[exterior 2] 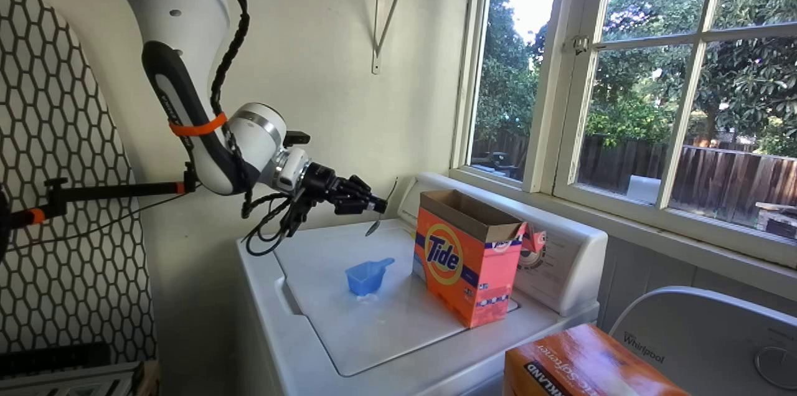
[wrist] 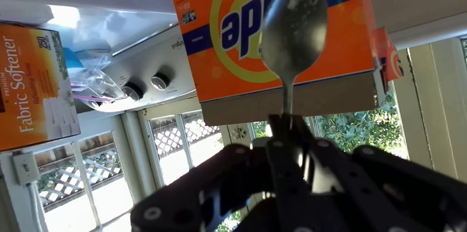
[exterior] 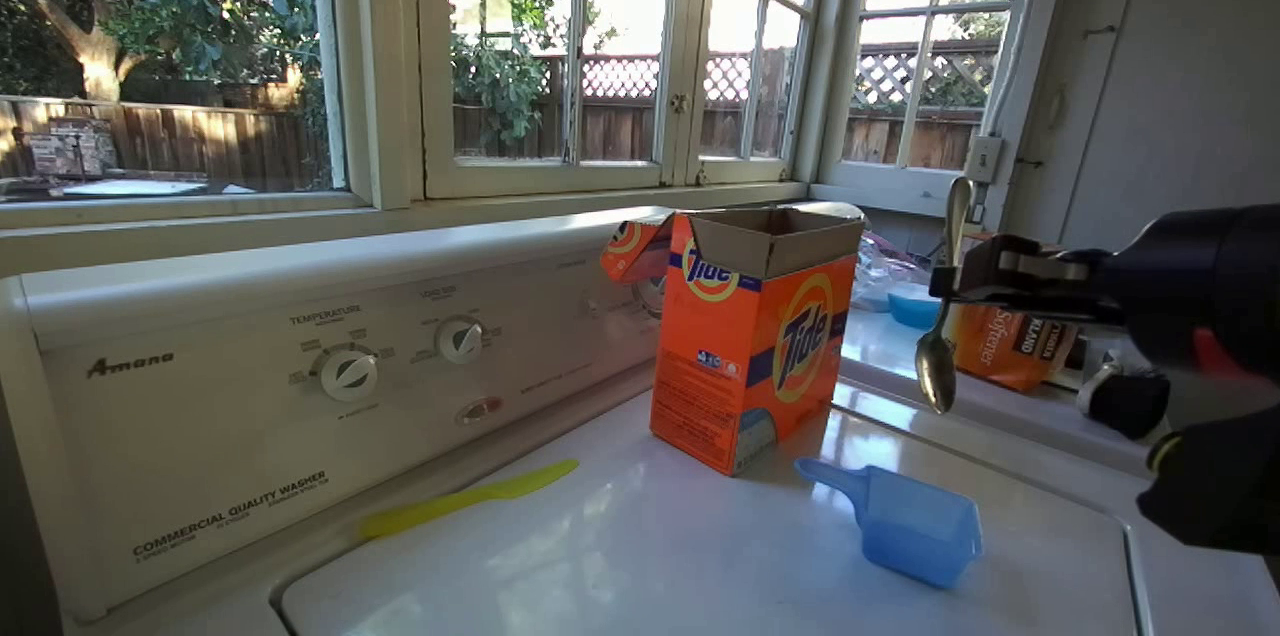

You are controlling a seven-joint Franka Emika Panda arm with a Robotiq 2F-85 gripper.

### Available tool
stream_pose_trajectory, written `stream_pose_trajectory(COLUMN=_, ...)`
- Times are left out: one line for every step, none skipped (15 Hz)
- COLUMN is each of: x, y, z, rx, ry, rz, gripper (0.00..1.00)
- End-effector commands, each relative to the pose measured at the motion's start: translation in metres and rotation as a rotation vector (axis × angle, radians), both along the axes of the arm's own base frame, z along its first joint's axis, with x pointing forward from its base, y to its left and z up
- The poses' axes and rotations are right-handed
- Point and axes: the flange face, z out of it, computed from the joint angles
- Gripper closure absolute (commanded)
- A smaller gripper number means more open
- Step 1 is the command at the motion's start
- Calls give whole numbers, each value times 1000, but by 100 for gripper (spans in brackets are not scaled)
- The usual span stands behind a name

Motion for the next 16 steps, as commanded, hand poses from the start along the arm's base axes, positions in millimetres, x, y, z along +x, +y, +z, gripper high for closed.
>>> stream_pose_trajectory(x=-5, y=-7, z=5, rx=37, ry=46, rz=1, gripper=98)
stream_pose_trajectory(x=-4, y=-8, z=5, rx=43, ry=58, rz=-6, gripper=98)
stream_pose_trajectory(x=-2, y=-9, z=5, rx=51, ry=76, rz=-14, gripper=98)
stream_pose_trajectory(x=-1, y=-11, z=5, rx=57, ry=91, rz=-24, gripper=98)
stream_pose_trajectory(x=0, y=-13, z=6, rx=62, ry=108, rz=-37, gripper=98)
stream_pose_trajectory(x=2, y=-16, z=7, rx=74, ry=127, rz=-50, gripper=98)
stream_pose_trajectory(x=3, y=-18, z=8, rx=83, ry=142, rz=-65, gripper=98)
stream_pose_trajectory(x=5, y=-20, z=9, rx=99, ry=166, rz=-75, gripper=98)
stream_pose_trajectory(x=6, y=-23, z=10, rx=112, ry=186, rz=-85, gripper=98)
stream_pose_trajectory(x=8, y=-26, z=11, rx=124, ry=203, rz=-98, gripper=98)
stream_pose_trajectory(x=10, y=-29, z=12, rx=139, ry=222, rz=-107, gripper=98)
stream_pose_trajectory(x=12, y=-32, z=14, rx=156, ry=242, rz=-115, gripper=98)
stream_pose_trajectory(x=14, y=-35, z=15, rx=175, ry=264, rz=-123, gripper=98)
stream_pose_trajectory(x=15, y=-39, z=16, rx=193, ry=287, rz=-130, gripper=98)
stream_pose_trajectory(x=17, y=-43, z=17, rx=215, ry=315, rz=-138, gripper=98)
stream_pose_trajectory(x=19, y=-47, z=17, rx=237, ry=344, rz=-143, gripper=98)
